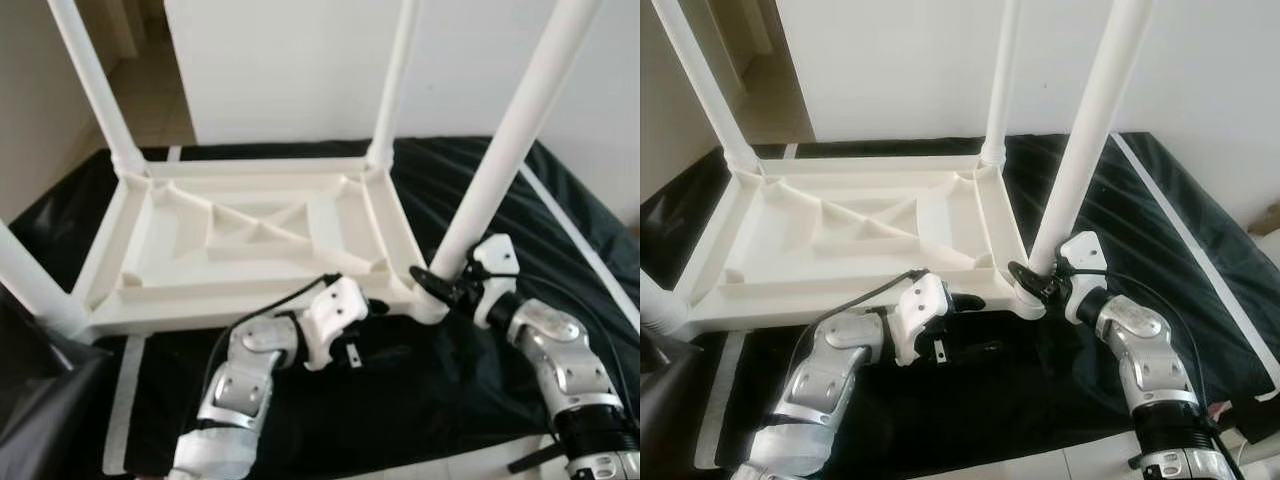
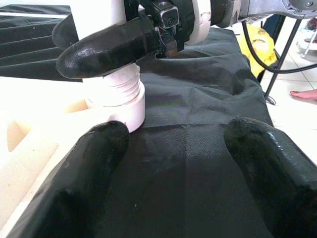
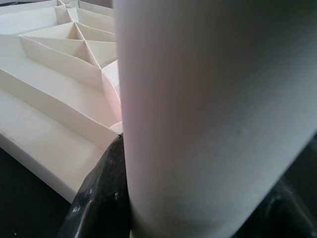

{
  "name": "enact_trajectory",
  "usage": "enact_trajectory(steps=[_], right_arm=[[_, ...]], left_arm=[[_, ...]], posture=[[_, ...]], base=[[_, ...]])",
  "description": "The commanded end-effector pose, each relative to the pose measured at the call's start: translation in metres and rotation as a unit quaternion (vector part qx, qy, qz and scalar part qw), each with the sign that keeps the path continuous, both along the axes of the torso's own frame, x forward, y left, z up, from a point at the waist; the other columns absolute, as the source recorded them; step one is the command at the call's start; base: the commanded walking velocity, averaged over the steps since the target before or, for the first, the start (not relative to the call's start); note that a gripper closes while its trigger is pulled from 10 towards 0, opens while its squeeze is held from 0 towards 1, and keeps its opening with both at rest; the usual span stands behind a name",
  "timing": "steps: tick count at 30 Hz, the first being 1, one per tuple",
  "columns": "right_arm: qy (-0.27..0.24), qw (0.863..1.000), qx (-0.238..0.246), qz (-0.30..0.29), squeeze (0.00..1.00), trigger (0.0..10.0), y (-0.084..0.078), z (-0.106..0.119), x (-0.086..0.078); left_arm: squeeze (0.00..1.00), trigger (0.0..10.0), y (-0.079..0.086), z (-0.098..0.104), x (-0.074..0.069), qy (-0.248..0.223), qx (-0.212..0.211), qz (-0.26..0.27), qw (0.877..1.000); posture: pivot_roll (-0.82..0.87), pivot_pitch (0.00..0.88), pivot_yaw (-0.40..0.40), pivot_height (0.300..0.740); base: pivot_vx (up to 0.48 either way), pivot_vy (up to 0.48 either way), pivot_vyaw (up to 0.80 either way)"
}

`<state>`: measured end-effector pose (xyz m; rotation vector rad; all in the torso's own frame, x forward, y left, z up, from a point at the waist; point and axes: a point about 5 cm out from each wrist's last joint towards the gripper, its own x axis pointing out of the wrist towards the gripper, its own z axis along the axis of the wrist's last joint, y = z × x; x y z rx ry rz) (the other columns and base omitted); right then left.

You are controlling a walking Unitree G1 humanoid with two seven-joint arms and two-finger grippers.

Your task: Building children table

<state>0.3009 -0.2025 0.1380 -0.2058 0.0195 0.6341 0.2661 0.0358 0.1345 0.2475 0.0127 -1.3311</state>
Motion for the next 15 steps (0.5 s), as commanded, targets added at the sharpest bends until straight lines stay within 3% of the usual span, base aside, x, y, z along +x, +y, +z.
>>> enact_trajectory(steps=[1,2,7,11,15], right_arm=[[0.038,0.999,-0.021,0.010,0.00,0.0,-0.0015,-0.0163,-0.0068],[0.044,0.999,-0.017,0.005,0.00,9.7,-0.0031,-0.0184,-0.0075],[0.042,0.999,0.002,-0.017,0.00,10.0,-0.0041,-0.0193,-0.0091],[0.026,0.997,0.033,-0.064,0.00,10.0,-0.0013,-0.0170,-0.0083],[0.027,0.991,0.033,-0.127,0.00,10.0,0.0044,-0.0209,-0.0083]], left_arm=[[0.00,10.0,0.0029,0.0050,0.0093,-0.022,-0.013,0.094,0.995],[0.00,10.0,0.0028,0.0052,0.0097,-0.022,-0.014,0.094,0.995],[0.00,10.0,0.0024,0.0053,0.0103,-0.023,-0.015,0.094,0.995],[0.00,10.0,0.0018,0.0048,0.0106,-0.023,-0.016,0.095,0.995],[0.00,10.0,0.0012,0.0046,0.0111,-0.023,-0.018,0.099,0.995]], posture=[[0.00,0.000,-0.055,0.740],[0.00,0.000,-0.053,0.740],[-0.01,0.000,-0.050,0.740],[-0.02,0.000,-0.051,0.740],[-0.02,0.000,-0.052,0.740]], base=[[0.000,0.000,0.00],[0.000,0.000,0.00],[0.000,0.000,0.00],[0.000,0.000,0.00],[0.000,0.000,0.00]])
